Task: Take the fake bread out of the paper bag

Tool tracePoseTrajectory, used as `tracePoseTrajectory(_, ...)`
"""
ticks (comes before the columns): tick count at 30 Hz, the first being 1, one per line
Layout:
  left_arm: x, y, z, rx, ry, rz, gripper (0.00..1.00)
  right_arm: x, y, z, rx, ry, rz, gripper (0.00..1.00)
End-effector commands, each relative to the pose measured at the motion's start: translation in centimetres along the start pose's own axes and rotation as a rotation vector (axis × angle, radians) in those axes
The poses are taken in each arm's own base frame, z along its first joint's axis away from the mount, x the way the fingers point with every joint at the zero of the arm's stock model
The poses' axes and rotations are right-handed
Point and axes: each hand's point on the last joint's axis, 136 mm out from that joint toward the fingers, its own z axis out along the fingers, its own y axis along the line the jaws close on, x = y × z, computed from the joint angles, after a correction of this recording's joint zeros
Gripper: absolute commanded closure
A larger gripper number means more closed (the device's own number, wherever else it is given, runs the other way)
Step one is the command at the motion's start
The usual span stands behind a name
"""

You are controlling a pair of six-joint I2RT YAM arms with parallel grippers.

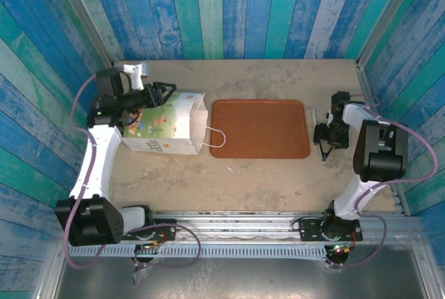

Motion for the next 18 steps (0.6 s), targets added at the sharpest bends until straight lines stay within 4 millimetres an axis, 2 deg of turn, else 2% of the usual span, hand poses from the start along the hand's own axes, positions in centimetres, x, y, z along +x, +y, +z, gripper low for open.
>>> tracePoseTrajectory(1,-0.3,-0.9,-0.6,0.008,-0.018,0.033,0.39,1.8,-0.9,3.0,0.031,0.074,-0.004,0.22)
tracePoseTrajectory(7,-0.4,-1.0,-0.7,0.01,-0.019,0.031,0.39,2.1,-0.7,2.7,0.016,0.081,-0.019,0.35)
tracePoseTrajectory(10,-0.5,-1.1,-0.8,0.009,-0.021,0.034,0.39,1.9,-0.9,1.2,0.022,0.052,-0.015,0.42)
tracePoseTrajectory(13,-0.6,-1.3,-0.9,0.01,-0.025,0.037,0.39,1.2,-0.9,-2.0,0.018,-0.013,-0.012,0.49)
tracePoseTrajectory(18,-1.0,-1.5,-1.0,0.02,-0.039,0.033,0.39,0.0,0.0,-9.2,-0.037,-0.181,-0.026,0.53)
